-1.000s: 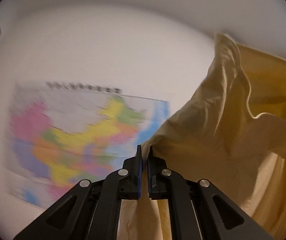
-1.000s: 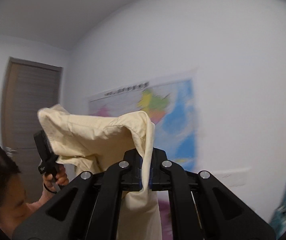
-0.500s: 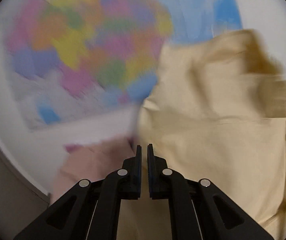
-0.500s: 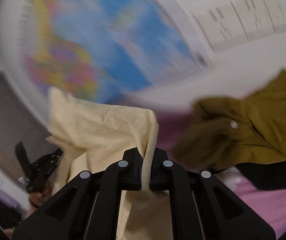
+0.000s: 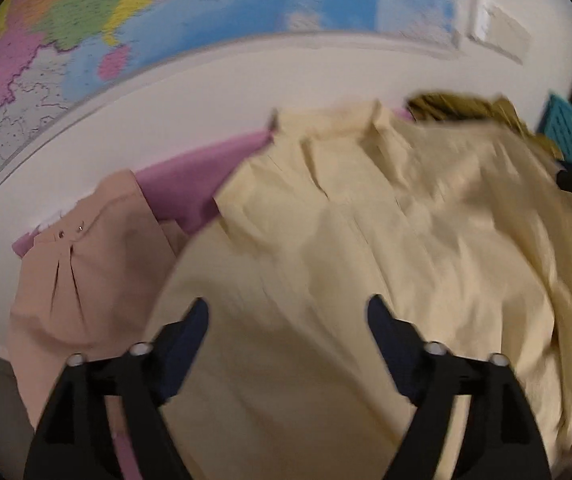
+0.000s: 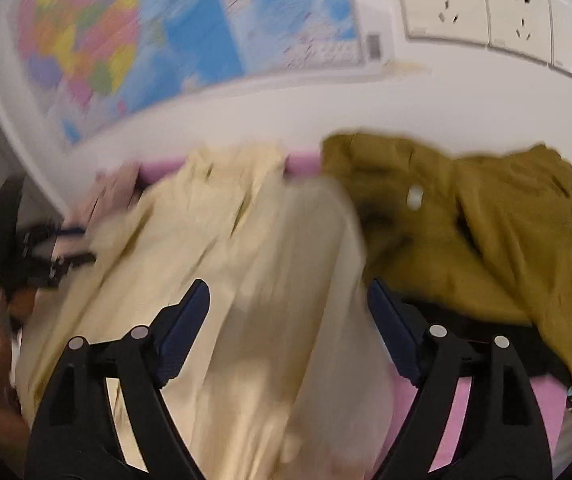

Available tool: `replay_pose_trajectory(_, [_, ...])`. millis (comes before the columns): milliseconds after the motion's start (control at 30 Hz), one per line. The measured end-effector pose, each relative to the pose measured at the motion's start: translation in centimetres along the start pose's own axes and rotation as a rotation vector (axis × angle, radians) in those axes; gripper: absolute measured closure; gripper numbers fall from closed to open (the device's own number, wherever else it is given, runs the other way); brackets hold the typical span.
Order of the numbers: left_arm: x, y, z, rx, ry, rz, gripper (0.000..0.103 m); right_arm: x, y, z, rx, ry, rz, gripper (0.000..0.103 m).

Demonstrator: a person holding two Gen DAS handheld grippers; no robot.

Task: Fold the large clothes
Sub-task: 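Grasp the cream shirt with the left gripper while the right gripper holds it up, then shake out the cream shirt with both grippers and lay it on the bed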

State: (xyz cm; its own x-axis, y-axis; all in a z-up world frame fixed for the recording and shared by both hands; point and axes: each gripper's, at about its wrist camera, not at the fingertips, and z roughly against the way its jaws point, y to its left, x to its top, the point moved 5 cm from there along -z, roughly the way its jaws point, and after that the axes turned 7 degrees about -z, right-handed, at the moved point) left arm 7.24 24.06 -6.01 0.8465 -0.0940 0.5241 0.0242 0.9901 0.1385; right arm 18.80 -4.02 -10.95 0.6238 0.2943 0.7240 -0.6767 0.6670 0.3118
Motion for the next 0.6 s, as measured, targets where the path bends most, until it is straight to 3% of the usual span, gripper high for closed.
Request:
replay_pose_trajectory(67, [-1.2, -1.8, 0.5, -0.034, 0.026, -0.06, 0.024, -1.9, 0.2, -0.5, -0.046, 0.039, 0.045, 0.028])
replay_pose_trajectory(167, [-3.3, -4.4, -0.4, -0.035, 0.07, -0.162, 0.026, -4.3, 0.1, -1.0, -0.122, 0.089, 0.101, 0.091])
replay_pose_trajectory(200, [-3.6, -5.0, -0.6, -0.012, 0.077, -0.189, 0.044, -4.0, -0.3, -0.5, -0.146, 0.067, 0.102, 0.095])
replay_pose_trajectory(233, [-4.0, -5.2, -1.2, 0.036, 0.094, -0.227, 0.069, -3.4, -0.6, 0.3, -0.151, 0.041, 0.09, 0.097])
replay_pose_trajectory(300, [-4.2, -4.2, -1.9, 0.059, 0.125, -0.209, 0.1, -1.0, -1.1, 2.9, -0.178, -0.052, 0.067, 0.097])
replay_pose_trajectory(367, [-2.5, -1.4, -0.2, 0.072, 0.06, -0.119, 0.1, 1.7, -1.2, 5.3, -0.173, -0.12, 0.058, 0.097])
replay_pose_trajectory(467, [-0.1, 3.6, 2.8, 0.119, -0.057, 0.034, 0.1, 5.1, -1.4, 7.4, -0.249, -0.221, 0.097, 0.097])
replay_pose_trajectory(567, [-0.1, 6.1, 2.8, 0.112, -0.091, 0.112, 0.095, 5.9, -4.5, 5.0, -0.244, -0.194, -0.018, 0.094])
replay_pose_trajectory(600, [-0.6, 6.4, 1.9, 0.125, -0.072, 0.115, 0.088, 5.3, -5.4, 3.3, -0.28, -0.149, -0.014, 0.089])
